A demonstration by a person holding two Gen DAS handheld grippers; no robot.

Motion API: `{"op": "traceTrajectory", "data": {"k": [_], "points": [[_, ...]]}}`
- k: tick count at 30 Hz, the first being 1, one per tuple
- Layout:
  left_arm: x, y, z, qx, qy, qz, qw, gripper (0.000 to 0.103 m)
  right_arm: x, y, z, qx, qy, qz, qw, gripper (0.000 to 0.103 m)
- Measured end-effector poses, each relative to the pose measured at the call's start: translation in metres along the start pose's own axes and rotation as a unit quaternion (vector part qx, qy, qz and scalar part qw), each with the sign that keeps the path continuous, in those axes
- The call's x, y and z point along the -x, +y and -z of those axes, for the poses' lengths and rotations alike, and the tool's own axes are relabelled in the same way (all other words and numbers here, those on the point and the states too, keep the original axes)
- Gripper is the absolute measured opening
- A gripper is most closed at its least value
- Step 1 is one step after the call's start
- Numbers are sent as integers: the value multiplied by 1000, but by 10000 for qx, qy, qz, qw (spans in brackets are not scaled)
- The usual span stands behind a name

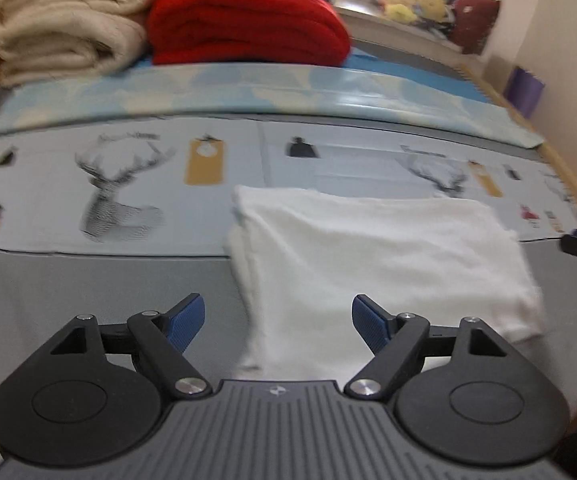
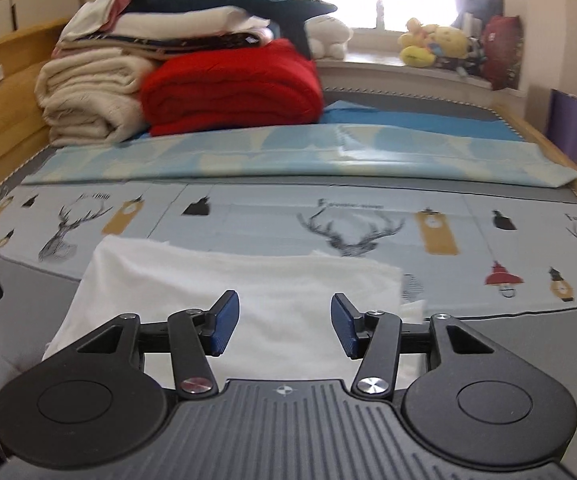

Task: Fold small clothes
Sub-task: 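Release the shirt with both grippers and lift them away, then grasp the folded shirt corner with the right gripper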

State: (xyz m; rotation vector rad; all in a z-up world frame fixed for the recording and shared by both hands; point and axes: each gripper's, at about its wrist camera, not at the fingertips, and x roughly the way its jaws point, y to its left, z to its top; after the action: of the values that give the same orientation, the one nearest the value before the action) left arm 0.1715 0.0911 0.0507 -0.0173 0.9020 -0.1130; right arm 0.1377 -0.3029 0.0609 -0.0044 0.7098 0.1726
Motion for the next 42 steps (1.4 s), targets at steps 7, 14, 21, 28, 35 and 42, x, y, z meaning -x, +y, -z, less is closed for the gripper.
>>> {"op": "traceTrajectory", "data": {"k": [7,14,21,28,35,42], "points": [[-13,31,-3,551,172,-239,9980,85,-30,31,0,-127,218,251,9994,56],[-14,53,-5,606,70,-139,9980,33,-55,83,7,247,463,67,9986,54],[-23,60,-4,393,233,-101,9989,10,-68,160,23,1486,443,-499,9866,43],[-34,73,-6,545,434,-99,9975,10,-83,238,56,3017,545,-1311,9428,35],[-40,76,-7,467,537,-129,9974,11,-100,281,81,3688,734,-1563,9133,38],[-43,85,-9,532,584,-129,9968,12,-117,304,95,4088,1027,-1667,8914,44]]}}
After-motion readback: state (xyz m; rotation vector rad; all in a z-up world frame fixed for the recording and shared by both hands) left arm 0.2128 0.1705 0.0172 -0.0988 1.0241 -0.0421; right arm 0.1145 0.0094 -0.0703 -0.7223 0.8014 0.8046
